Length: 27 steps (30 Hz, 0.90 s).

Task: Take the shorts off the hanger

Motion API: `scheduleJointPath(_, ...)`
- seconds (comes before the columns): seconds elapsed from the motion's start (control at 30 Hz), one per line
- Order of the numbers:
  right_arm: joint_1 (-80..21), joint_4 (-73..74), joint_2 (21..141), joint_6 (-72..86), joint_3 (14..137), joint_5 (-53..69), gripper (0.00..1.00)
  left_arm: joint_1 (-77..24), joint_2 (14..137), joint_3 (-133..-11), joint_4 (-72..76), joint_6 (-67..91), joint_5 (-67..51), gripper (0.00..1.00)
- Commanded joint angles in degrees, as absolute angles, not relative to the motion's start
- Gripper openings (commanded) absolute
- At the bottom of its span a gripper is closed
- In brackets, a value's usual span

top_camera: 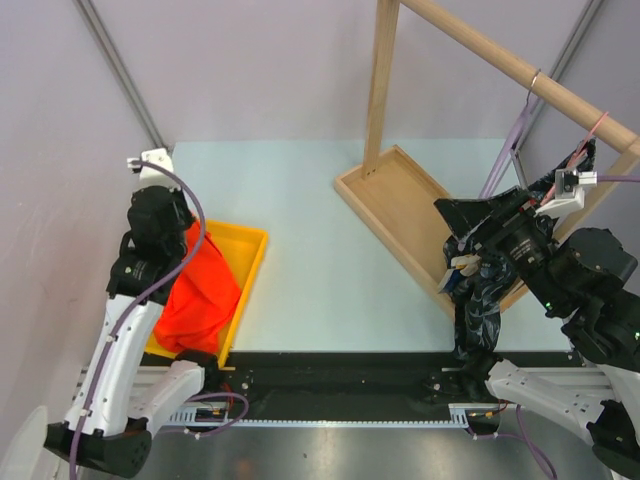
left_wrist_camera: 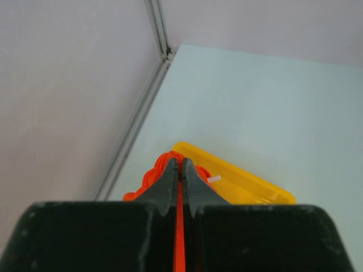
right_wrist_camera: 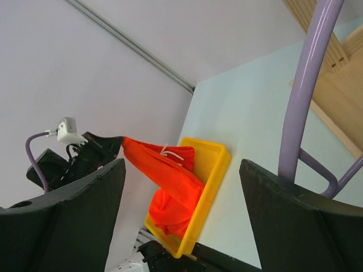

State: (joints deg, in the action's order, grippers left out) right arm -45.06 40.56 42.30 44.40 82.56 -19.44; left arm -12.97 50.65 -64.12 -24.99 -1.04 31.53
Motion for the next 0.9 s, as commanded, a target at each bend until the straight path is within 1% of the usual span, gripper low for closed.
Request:
scheduleJointPath(0.0,-45.26,40.34,42.28,44.21,82.00,-18.90,0.87,-8.54,46.85,-61.09,-31.71,17.35,18.84,0.00)
scheduleJointPath(0.13,-45.26,39.46,42.36,44.39,81.12,-18.28,0.87,-7.56,43.69,-52.23,-33.40,29.25,10.21,0.00)
scheduleJointPath(0.17,-45.26,39.55,42.45,44.38,81.12,-18.02,0.87,-7.21,42.81,-48.55,-33.40,31.27,9.59,0.00)
scheduleJointPath(0.2,-45.26,39.38,42.36,44.38,80.95,-17.76,0.87,-7.12,42.37,-46.86,-33.57,35.03,9.67,0.00)
scheduleJointPath(0.27,-45.26,39.20,42.01,44.21,81.03,-17.40,0.87,-5.90,41.31,-42.65,-33.05,37.52,10.46,0.00)
scheduleJointPath(0.43,-45.26,38.58,40.17,43.51,81.04,-17.31,0.88,-0.27,38.59,-40.26,-37.34,42.54,12.91,0.00)
scheduleJointPath(0.47,-45.26,38.76,39.91,43.42,81.04,-17.58,0.88,2.35,37.89,-39.38,-37.44,42.63,12.66,0.00)
scheduleJointPath(0.53,-45.26,39.02,39.29,43.51,81.04,-17.84,0.87,4.47,36.48,-38.06,-36.30,42.54,10.56,0.01)
scheduleJointPath(0.57,-45.26,38.94,39.29,43.51,81.04,-17.75,0.88,6.14,36.47,-36.93,-36.04,42.63,8.28,0.04)
scheduleJointPath(0.6,-45.26,38.85,39.20,43.51,81.04,-17.84,0.88,6.76,36.56,-36.39,-35.77,42.71,7.04,0.23)
scheduleJointPath(0.67,-45.26,38.50,39.46,43.51,81.12,-17.58,0.88,7.56,37.26,-36.21,-35.77,42.54,4.76,0.54)
scheduleJointPath(0.7,-45.26,38.15,39.64,43.51,81.12,-17.23,0.88,7.65,37.35,-36.47,-35.68,41.84,4.22,0.71)
scheduleJointPath(0.77,-45.35,37.97,40.25,43.50,81.47,-16.35,0.88,7.65,36.83,-38.22,-35.51,40.61,2.73,0.79)
scheduleJointPath(0.8,-45.35,37.97,40.25,43.42,81.82,-16.17,0.88,7.65,36.39,-39.10,-35.59,39.13,1.42,0.92)
scheduleJointPath(0.83,-45.26,38.06,40.51,43.07,82.09,-16.00,0.88,7.56,36.04,-40.16,-35.77,38.33,0.97,0.93)
scheduleJointPath(0.87,-45.26,38.40,40.78,42.98,82.44,-16.08,0.88,7.56,34.82,-42.25,-36.21,37.28,0.53,0.99)
